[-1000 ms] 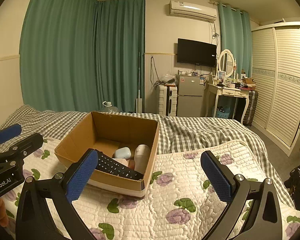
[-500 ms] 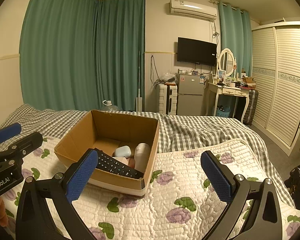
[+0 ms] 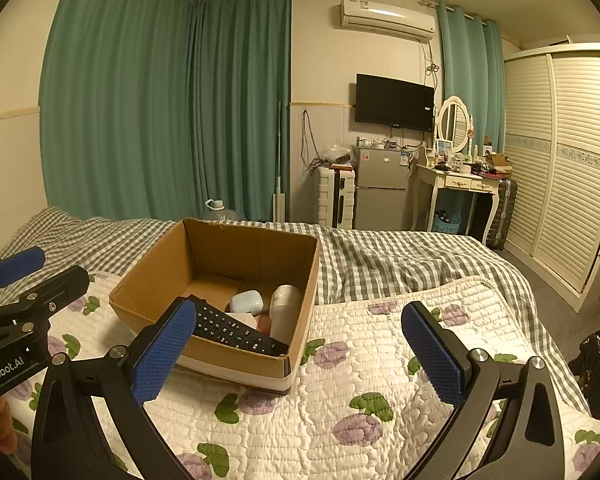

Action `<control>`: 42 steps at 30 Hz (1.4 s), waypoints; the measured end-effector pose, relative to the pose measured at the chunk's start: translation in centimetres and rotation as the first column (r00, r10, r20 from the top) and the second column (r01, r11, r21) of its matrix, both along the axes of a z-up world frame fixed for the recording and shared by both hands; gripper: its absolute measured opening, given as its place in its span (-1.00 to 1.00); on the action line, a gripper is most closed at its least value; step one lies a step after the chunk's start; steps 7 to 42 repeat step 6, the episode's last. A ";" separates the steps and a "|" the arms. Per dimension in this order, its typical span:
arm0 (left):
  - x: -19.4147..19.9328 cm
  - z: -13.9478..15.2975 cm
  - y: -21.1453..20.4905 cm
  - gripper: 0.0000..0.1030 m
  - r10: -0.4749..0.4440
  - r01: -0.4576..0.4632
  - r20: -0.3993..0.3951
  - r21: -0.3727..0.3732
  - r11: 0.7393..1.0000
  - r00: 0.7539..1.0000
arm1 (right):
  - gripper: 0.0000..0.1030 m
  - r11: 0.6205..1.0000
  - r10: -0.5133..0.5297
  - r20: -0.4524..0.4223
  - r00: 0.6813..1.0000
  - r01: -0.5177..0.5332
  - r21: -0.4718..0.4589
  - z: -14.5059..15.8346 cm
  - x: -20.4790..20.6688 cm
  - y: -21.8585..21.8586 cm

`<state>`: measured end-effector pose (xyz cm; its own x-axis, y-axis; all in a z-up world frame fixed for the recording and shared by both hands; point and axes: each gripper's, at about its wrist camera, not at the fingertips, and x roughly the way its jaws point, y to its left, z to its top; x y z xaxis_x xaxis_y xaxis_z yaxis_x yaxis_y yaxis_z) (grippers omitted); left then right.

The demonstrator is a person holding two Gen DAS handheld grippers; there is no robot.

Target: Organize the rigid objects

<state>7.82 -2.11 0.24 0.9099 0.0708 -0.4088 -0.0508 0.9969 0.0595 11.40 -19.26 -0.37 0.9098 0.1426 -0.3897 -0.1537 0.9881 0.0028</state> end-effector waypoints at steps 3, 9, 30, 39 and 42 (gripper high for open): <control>-0.2 0.0 0.0 0.38 -0.005 0.005 0.012 -0.003 1.000 1.000 | 0.99 1.000 0.000 -0.005 1.000 0.000 0.002 0.1 0.2 0.1; -0.1 0.0 0.0 0.38 -0.009 0.009 0.005 -0.004 1.000 1.000 | 0.99 1.000 0.000 -0.008 1.000 0.000 -0.002 0.1 0.1 0.1; -0.1 0.0 0.0 0.38 -0.009 0.009 0.005 -0.004 1.000 1.000 | 0.99 1.000 0.000 -0.008 1.000 0.000 -0.002 0.1 0.1 0.1; -0.1 0.0 0.0 0.38 -0.009 0.009 0.005 -0.004 1.000 1.000 | 0.99 1.000 0.000 -0.008 1.000 0.000 -0.002 0.1 0.1 0.1; -0.1 0.0 0.0 0.38 -0.009 0.009 0.005 -0.004 1.000 1.000 | 0.99 1.000 0.000 -0.008 1.000 0.000 -0.002 0.1 0.1 0.1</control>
